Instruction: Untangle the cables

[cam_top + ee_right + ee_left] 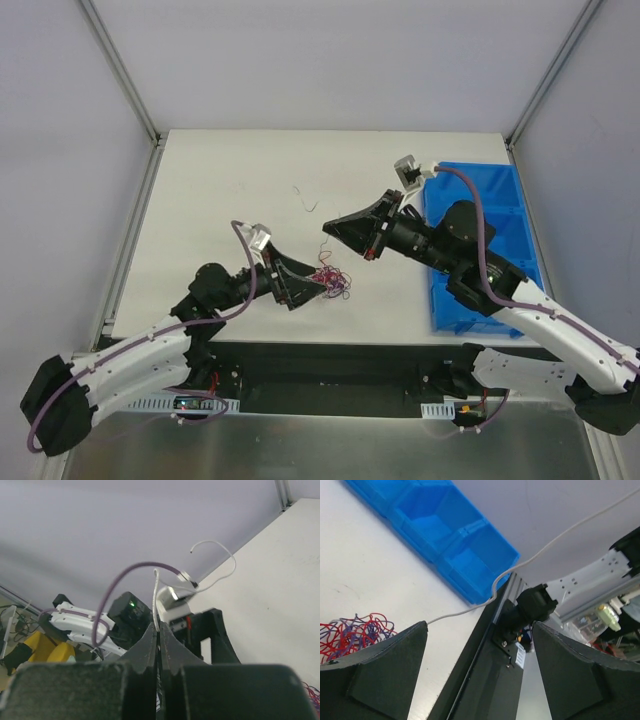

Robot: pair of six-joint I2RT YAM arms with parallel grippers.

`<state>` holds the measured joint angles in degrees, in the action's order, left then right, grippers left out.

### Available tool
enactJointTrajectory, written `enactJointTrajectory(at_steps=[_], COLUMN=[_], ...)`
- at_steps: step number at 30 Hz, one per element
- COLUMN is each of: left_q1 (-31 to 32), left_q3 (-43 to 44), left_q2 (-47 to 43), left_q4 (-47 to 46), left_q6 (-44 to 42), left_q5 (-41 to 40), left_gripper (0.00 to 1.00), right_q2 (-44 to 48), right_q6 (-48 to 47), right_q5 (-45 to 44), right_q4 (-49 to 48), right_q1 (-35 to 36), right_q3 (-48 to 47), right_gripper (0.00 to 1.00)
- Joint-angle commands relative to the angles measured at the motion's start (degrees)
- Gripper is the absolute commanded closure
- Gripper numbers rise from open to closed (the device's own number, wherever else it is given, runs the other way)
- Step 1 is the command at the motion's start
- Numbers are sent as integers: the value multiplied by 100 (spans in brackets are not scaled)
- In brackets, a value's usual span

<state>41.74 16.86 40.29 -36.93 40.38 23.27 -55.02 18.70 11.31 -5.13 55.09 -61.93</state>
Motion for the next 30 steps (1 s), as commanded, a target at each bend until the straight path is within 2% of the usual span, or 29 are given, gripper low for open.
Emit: enactJointTrajectory(at_steps=[1,6,10,12,16,19,25,30], left_q1=[537,652,643,582,441,301,72,-210], left_q3=[159,229,808,1011,969,836,599,537], left_q2=[1004,2691,3615,3783,3618,3258,2476,1537], left_q4=[-974,-1317,-414,157,826,1344,2241,2770], left_q6=[-505,-276,-399,-233,-144,-136,-153,-170], left_q5=[-428,-823,-1438,-1675,-2044,-2291,-2976,-2697], left_gripper=[19,23,35,40,41,41,32,27], right_q2=[44,27,-96,-105,-131,-26,114,238], right_q6=[266,126,-147,-375,-989,-1394,-1835,-2326], right_q5=[187,231,389,302,-67,-383,-1016,-1806], right_q4=[-59,239,871,1336,2312,2560,2824,3034], right_q1=[-7,-16,-16,-25,-33,-34,-34,-33], right_q3=[-521,-1301,-2233,-2760,-3798,-4168,-4485,-4135], right_gripper=[99,99,99,99,99,99,99,99])
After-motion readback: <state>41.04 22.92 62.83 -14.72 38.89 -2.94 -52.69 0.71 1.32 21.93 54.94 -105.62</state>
